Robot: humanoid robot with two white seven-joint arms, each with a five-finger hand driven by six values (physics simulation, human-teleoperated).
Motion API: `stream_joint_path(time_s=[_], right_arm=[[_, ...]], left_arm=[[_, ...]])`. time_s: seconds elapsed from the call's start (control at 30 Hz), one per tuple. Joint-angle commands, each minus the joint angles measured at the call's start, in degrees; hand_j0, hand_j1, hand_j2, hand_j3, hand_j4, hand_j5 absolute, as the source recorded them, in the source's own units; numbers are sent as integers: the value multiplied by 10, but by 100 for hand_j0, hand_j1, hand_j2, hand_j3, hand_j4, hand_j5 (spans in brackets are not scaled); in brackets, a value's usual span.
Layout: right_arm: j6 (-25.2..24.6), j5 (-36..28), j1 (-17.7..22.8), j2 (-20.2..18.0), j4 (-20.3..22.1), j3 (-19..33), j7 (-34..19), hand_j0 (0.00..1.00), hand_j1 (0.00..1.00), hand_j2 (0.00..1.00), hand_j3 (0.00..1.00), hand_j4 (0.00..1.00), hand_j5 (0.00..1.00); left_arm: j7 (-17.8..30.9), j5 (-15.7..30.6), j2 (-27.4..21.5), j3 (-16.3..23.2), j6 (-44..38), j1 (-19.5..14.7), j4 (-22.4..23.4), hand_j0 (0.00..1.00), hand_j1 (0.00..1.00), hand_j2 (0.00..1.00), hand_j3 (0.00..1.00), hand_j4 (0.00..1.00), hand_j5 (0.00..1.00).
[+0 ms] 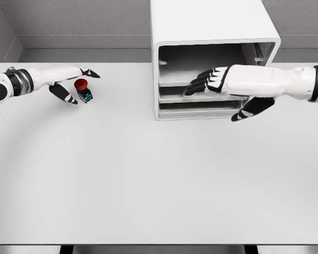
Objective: Slide open multi-storey tabletop storage cabinets and put open load switch and slide close multi-storey tabletop storage cabinets
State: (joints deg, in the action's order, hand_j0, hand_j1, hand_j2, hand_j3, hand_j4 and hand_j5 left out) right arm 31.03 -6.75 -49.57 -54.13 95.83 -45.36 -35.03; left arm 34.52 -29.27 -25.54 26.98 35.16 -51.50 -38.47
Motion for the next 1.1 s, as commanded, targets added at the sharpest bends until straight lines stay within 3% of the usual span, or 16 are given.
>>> stream_joint_path(time_s=[0.0, 0.1, 0.2, 0.27, 0.57, 0.67, 0.87, 1.07], right_arm=[[-25, -3, 0, 3, -15, 1, 0, 100, 100, 100, 100, 100, 100], [-40, -1, -4, 14, -29, 0, 0, 100, 100, 100, 100, 100, 100], [-42, 1, -3, 24, -51, -1, 0, 100, 100, 100, 100, 100, 100], [-42, 9, -3, 32, -68, -5, 0, 100, 100, 100, 100, 100, 100], [-65, 53, -4, 68, -111, -17, 0, 100, 100, 100, 100, 100, 100], [-69, 75, -8, 76, -126, -17, 0, 100, 100, 100, 100, 100, 100], [-69, 78, -11, 75, -129, -17, 0, 100, 100, 100, 100, 100, 100], [-73, 96, -11, 77, -132, -20, 0, 100, 100, 100, 100, 100, 100]], left_arm=[[-1, -1, 1, -2, -2, 0, 4, 81, 81, 81, 81, 81, 81], [-2, -1, 1, -1, -2, 1, 3, 71, 71, 71, 71, 71, 71], [-2, 4, 0, -1, -2, 1, 3, 46, 46, 46, 46, 46, 46], [-1, 4, -1, -1, -2, 2, 2, 41, 41, 41, 41, 41, 41], [-1, 7, -7, -3, -2, 2, -8, 40, 40, 40, 40, 40, 40], [-2, 36, -11, -2, -2, 10, -57, 40, 40, 40, 40, 40, 40], [-2, 69, -48, -1, -2, 13, -114, 39, 39, 39, 39, 39, 39], [-2, 127, -99, -1, -2, 47, -204, 40, 40, 40, 40, 40, 40]])
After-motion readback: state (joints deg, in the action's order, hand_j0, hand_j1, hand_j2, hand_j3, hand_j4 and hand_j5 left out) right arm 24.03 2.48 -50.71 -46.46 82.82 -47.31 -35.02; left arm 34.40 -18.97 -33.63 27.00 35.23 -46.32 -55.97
